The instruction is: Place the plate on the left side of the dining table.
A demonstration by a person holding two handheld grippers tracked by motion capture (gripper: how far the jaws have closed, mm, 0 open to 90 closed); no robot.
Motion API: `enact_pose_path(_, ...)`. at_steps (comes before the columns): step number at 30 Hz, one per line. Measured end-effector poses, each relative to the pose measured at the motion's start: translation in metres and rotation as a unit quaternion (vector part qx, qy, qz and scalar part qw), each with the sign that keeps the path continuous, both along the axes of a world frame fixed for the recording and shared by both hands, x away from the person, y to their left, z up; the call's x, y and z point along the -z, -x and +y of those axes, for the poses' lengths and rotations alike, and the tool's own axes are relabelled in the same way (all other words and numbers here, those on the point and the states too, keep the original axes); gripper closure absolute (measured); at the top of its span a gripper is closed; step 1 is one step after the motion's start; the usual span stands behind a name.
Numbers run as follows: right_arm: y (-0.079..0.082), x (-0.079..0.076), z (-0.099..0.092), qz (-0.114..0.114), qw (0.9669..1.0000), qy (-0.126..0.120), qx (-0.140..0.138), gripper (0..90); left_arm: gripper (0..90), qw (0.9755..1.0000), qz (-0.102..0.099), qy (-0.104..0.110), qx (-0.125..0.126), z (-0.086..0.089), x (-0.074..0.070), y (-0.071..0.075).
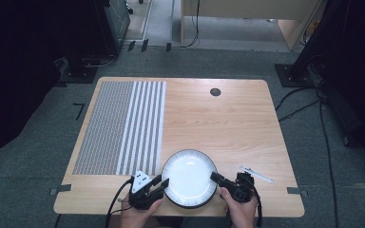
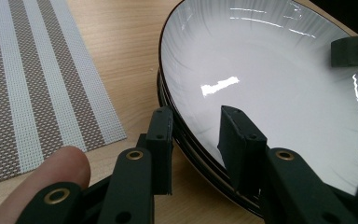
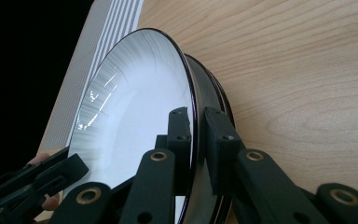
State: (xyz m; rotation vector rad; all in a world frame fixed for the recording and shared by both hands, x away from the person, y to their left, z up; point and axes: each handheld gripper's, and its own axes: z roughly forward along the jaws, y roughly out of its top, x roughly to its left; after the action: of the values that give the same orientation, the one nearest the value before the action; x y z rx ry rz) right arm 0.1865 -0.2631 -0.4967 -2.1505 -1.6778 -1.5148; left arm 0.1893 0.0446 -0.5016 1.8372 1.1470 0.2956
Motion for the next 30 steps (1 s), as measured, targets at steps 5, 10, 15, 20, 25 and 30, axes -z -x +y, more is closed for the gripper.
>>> enact_pose_path(5, -0.002, 0.003, -0.001, 0.013, 0.9997, -0.019, 0.011, 83.8, 66.0, 1.0000, 0.000, 0.001, 0.000, 0.000, 0.000, 0.000)
enact_pose_path(10, -0.004, 0.009, -0.005, 0.037, 0.9964, -0.073, 0.022, 83.0, 63.5, 0.9998, 0.011, 0.017, 0.002, 0.002, 0.000, -0.003)
enact_pose_path(15, -0.004, 0.010, -0.006, 0.041, 0.9950, -0.089, 0.022, 82.7, 62.6, 0.9998, 0.012, 0.017, 0.003, 0.002, -0.001, -0.003)
enact_pose_path(20, -0.004, 0.010, -0.006, 0.024, 0.9950, -0.096, 0.006, 82.6, 61.6, 0.9997, 0.012, 0.021, 0.006, 0.003, -0.002, -0.003)
enact_pose_path(25, -0.005, 0.012, -0.003, 0.026, 0.9938, -0.108, 0.001, 82.8, 60.9, 0.9996, 0.009, 0.026, 0.004, 0.006, -0.005, -0.003)
enact_pose_path(30, -0.004, 0.012, -0.003, 0.028, 0.9931, -0.114, 0.002, 82.8, 61.1, 0.9996, 0.005, 0.029, 0.004, 0.006, -0.007, -0.002)
